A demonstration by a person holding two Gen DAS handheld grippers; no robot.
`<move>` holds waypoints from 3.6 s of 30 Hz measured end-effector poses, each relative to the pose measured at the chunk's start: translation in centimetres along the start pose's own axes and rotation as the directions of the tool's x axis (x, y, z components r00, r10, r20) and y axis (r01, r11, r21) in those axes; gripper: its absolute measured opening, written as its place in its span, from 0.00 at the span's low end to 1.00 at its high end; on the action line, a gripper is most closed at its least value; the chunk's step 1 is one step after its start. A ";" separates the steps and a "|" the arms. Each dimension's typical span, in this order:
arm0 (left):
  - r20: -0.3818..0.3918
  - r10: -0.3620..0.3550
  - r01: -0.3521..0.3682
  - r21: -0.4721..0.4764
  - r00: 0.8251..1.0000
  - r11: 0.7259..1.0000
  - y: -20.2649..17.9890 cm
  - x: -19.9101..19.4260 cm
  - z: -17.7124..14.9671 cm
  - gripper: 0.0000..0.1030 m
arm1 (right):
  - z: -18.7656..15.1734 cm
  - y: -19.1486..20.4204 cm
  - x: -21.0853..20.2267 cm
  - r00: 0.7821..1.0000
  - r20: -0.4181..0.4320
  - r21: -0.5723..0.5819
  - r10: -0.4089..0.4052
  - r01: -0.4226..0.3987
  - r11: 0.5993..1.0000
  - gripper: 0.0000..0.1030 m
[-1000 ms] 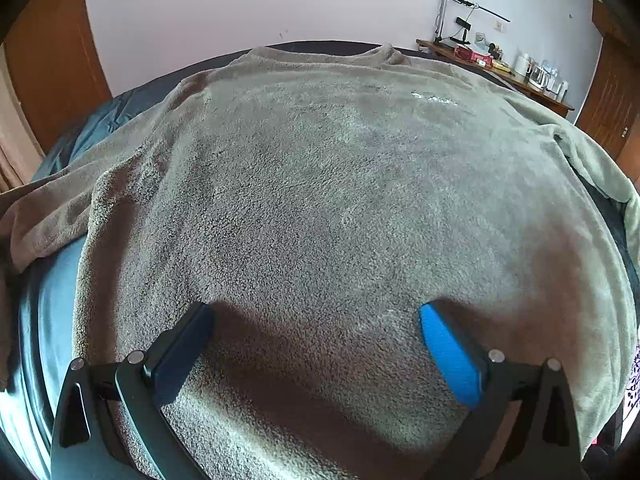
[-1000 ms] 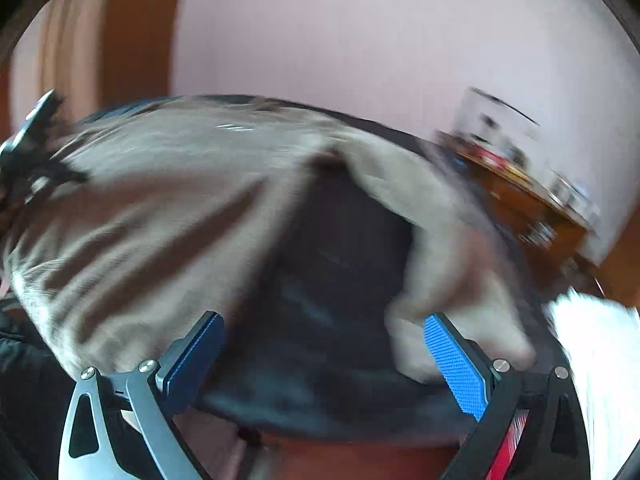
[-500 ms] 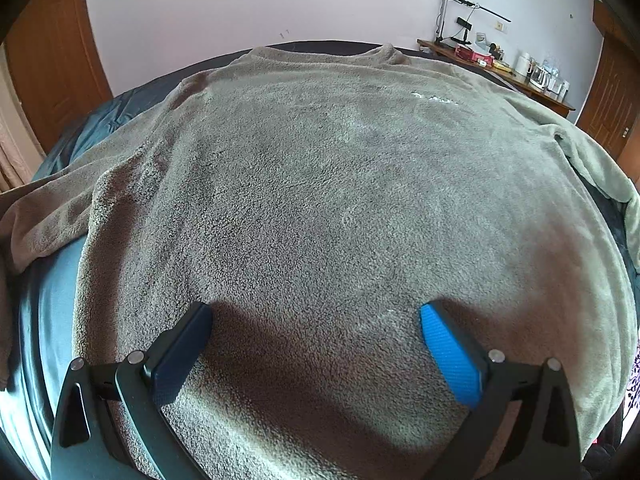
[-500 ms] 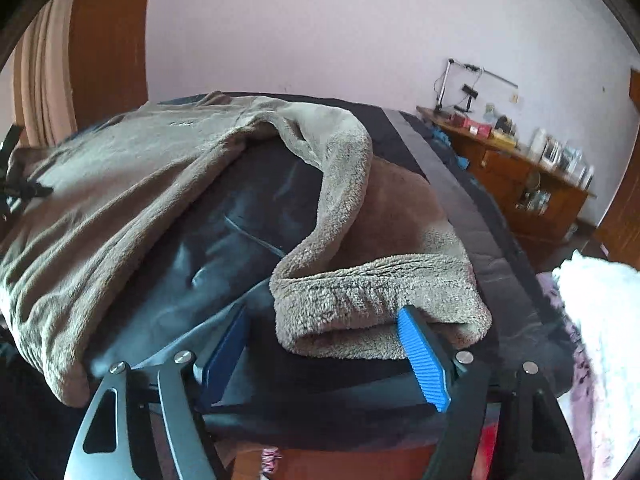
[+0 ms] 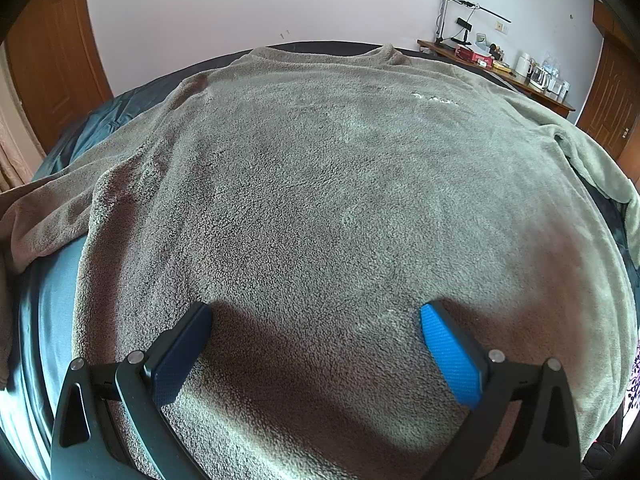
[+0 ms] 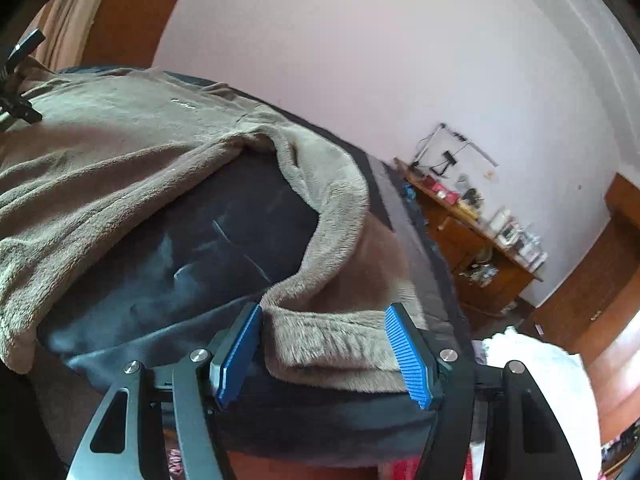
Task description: Fold clothes
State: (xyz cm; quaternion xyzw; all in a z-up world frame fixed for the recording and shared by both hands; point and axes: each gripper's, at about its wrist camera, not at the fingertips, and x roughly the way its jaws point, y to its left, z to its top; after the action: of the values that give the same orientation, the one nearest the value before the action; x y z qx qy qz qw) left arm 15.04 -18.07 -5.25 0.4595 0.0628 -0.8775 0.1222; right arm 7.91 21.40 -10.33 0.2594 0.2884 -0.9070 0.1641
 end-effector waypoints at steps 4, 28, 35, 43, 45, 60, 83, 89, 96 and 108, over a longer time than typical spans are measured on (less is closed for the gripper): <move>0.000 -0.001 0.001 -0.001 1.000 1.000 0.0 0.0 0.0 1.00 | -0.3 -2.4 1.9 0.984 -0.016 0.150 0.177 -0.173 0.973 0.64; 0.124 -0.014 0.007 0.056 0.992 0.998 -3.0 -5.0 3.0 1.00 | 11.2 -8.2 -1.4 0.762 0.393 0.613 0.516 -0.635 0.471 0.17; 0.125 -0.093 0.088 0.050 0.988 0.995 -4.6 -5.1 3.8 1.00 | 15.5 -1.4 0.1 0.589 0.403 0.537 0.701 -0.772 0.340 0.20; 0.048 -0.198 0.196 0.027 0.979 0.980 -5.6 -3.2 3.4 1.00 | 14.5 2.8 4.7 0.572 0.302 0.577 0.763 -0.747 0.332 0.70; 0.023 -0.240 0.240 -0.003 0.971 0.971 -5.4 -2.6 3.3 1.00 | 13.6 1.6 5.3 0.604 0.314 0.603 0.732 -0.723 0.338 0.70; -0.038 -0.333 0.330 -0.064 0.942 0.942 -6.5 -2.0 2.9 1.00 | 8.9 1.8 -0.9 0.866 0.262 0.377 0.426 -0.498 0.781 0.70; -0.098 -0.489 0.475 -0.136 0.867 0.869 -7.4 -1.6 2.4 1.00 | 9.8 9.4 0.6 0.842 0.092 0.162 0.532 -0.539 0.826 0.26; -0.121 -0.590 0.553 -0.241 0.798 0.798 -9.7 -0.7 3.3 1.00 | 10.6 9.1 -0.5 0.844 0.170 0.182 0.509 -0.534 0.826 0.26; -0.202 -0.650 0.571 -0.338 0.733 0.748 -12.7 1.1 4.3 0.87 | 10.4 9.4 -0.5 0.845 0.184 0.168 0.502 -0.530 0.831 0.26; -0.273 -0.595 0.514 -0.315 0.756 0.798 -15.6 2.3 6.0 0.17 | 9.9 11.2 -2.0 0.793 0.232 0.111 0.564 -0.597 0.794 0.26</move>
State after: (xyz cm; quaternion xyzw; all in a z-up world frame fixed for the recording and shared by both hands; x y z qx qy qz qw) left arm 4.79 -4.74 -3.78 0.5553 0.3150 -0.7620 -0.1081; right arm 10.83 6.94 -7.21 0.2626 0.0954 -0.8545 0.4379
